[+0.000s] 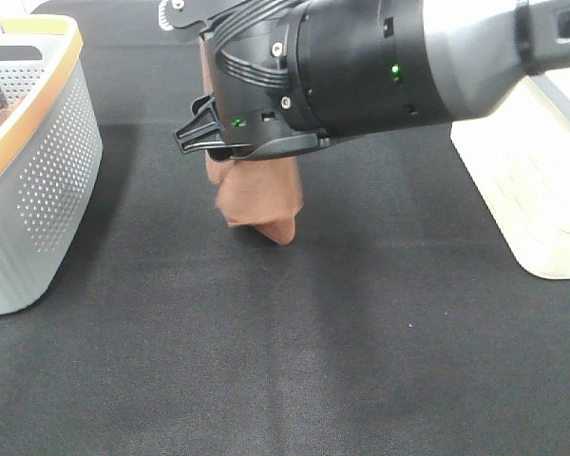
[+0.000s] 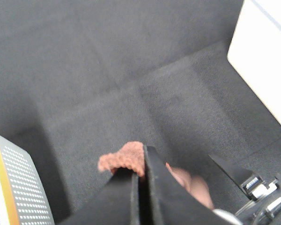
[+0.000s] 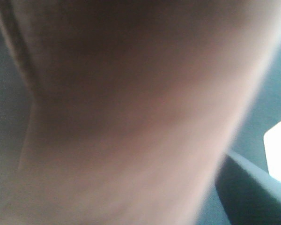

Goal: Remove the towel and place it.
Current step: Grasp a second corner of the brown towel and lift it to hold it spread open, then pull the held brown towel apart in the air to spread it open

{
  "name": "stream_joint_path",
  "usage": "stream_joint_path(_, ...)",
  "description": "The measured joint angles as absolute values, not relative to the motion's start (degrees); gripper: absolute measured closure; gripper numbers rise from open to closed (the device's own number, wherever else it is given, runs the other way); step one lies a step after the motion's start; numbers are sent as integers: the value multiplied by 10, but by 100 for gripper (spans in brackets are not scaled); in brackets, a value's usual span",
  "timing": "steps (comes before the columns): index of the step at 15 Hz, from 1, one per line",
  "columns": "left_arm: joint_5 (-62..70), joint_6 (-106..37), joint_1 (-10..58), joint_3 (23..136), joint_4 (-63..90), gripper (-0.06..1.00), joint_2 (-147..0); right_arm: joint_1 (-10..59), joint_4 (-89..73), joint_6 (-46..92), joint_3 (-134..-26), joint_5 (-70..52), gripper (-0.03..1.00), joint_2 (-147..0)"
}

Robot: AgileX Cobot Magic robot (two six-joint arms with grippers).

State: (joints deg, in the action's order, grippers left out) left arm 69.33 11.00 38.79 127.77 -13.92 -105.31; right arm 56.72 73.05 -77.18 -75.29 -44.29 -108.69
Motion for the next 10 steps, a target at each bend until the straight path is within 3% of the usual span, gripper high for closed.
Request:
stream_joint_path(2,696,107,388,1278,-139,94,-1051,567,731,-772,-753,-461,19,-1087)
stream_joint_path(5,695,105,388,1278,-149,94,-1051,567,718,-768,-753,-489,41,-1087)
stream_joint_path(10,639,105,388,1278,-188,94,-1051,567,674,-716,-753,-489,46,-1087)
